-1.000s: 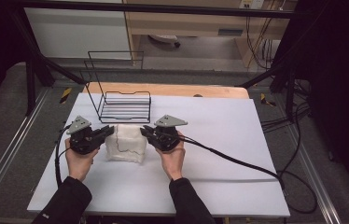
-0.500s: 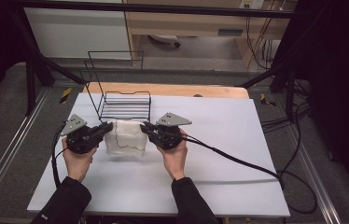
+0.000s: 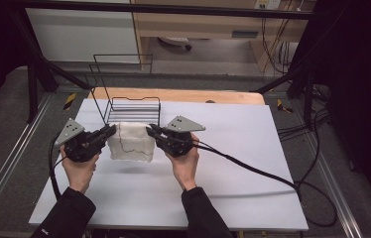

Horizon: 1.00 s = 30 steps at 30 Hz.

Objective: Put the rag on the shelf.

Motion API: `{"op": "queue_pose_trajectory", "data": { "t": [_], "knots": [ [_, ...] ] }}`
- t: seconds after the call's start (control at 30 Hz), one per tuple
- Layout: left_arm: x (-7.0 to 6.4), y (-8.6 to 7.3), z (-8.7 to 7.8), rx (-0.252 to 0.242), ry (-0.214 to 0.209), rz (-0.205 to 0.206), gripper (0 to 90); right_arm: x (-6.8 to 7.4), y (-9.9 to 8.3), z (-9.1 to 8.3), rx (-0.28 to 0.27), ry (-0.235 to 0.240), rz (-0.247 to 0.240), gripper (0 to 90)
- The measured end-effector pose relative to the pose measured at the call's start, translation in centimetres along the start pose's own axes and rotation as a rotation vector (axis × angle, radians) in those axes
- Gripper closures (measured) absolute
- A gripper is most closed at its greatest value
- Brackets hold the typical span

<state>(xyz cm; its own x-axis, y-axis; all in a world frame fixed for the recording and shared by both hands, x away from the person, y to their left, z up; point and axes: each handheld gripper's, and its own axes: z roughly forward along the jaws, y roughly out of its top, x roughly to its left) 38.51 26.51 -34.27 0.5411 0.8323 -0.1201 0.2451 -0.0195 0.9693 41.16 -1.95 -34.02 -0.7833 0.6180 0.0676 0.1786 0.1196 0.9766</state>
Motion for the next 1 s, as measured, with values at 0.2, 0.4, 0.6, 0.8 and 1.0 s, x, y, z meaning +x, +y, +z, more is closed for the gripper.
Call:
{"op": "queue_pose_trajectory", "data": {
  "t": [0.2,0.4,0.6,0.8,1.0],
  "knots": [
    [-0.2,0.7,-0.3,-0.025,0.003,0.006,83.4,0.1,0.8,-0.2,-0.022,-0.001,-0.009,81.0],
    [-0.3,1.4,-0.5,-0.056,0.007,0.013,83.4,0.2,1.9,-0.4,-0.045,-0.002,-0.028,81.0],
    [-0.3,2.2,-0.6,-0.083,0.005,0.014,83.4,0.2,2.9,-0.5,-0.058,-0.009,-0.046,81.0],
    [-0.4,3.2,-0.7,-0.114,0.005,0.019,83.5,0.1,3.9,-0.7,-0.079,-0.016,-0.053,81.0],
    [-0.3,4.4,-0.8,-0.147,0.011,0.021,83.5,0.3,4.9,-0.7,-0.107,-0.019,-0.062,81.1]
  ]
}}
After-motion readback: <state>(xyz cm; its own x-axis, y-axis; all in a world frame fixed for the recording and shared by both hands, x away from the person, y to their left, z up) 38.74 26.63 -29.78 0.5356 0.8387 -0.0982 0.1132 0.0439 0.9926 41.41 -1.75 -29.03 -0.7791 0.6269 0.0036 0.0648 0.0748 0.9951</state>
